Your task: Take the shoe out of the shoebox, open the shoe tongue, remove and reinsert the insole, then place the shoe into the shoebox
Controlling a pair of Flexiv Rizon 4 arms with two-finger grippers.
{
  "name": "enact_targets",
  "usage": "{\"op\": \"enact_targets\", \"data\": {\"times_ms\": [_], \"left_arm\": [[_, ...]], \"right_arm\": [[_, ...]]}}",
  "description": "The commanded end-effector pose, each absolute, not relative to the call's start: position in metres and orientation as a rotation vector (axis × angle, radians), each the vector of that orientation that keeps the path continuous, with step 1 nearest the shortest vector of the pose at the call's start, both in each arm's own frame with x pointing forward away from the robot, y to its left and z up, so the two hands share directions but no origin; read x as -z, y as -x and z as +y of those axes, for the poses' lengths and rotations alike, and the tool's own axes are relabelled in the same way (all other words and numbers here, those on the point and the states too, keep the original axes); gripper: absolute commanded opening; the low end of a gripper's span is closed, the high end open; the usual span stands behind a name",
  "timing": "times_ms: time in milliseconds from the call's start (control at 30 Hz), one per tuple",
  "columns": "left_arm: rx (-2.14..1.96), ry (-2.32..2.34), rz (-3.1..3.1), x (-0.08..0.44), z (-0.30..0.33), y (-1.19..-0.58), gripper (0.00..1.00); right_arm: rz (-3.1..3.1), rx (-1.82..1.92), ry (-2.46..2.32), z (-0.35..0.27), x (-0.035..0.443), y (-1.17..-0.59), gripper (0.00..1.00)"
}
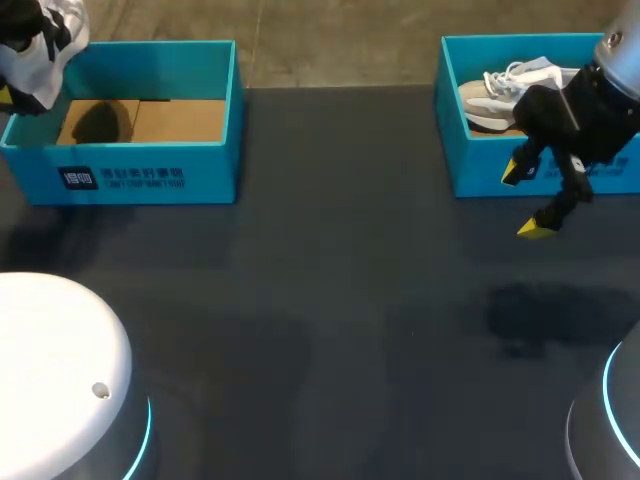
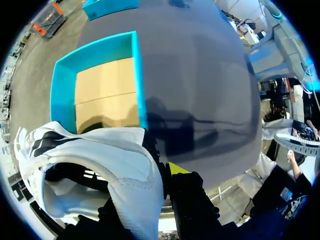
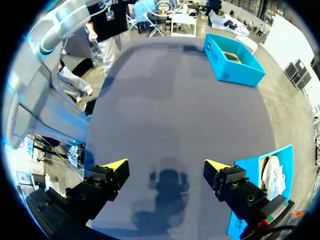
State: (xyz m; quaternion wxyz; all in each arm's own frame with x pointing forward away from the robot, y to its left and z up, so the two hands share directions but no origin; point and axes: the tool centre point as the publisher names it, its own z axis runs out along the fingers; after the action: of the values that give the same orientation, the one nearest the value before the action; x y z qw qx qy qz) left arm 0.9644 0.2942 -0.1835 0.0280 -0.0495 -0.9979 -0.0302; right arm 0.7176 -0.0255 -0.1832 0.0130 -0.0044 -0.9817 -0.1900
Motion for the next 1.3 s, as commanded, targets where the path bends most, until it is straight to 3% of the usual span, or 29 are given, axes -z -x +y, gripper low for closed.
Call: {"op": "enact_targets", "data": {"times_ms": [33,467,833,1300], "left_arm": [[0.088,0.153,-3.055,0.183,0.297,-0.980,0.00],[0.088,0.153,-3.055,0.183,0.297,-0.980,0.00],[0.504,1.494,-2.778,0.179,0.315,-0.987,0.00],[0.426,2.051,-2.336,0.178,0.316,-1.019,0.00]], "right_arm": [[-3.059,0.587,0.015,-0.024,0.184,-0.718,1.00],[-3.059,0.587,0.015,-0.024,0.184,-0.718,1.00],[-3.059,0.587,0.015,-0.024,0.184,-0.718,1.00],[-3.059,0.587,0.015,-0.024,0.184,-0.718,1.00]]}}
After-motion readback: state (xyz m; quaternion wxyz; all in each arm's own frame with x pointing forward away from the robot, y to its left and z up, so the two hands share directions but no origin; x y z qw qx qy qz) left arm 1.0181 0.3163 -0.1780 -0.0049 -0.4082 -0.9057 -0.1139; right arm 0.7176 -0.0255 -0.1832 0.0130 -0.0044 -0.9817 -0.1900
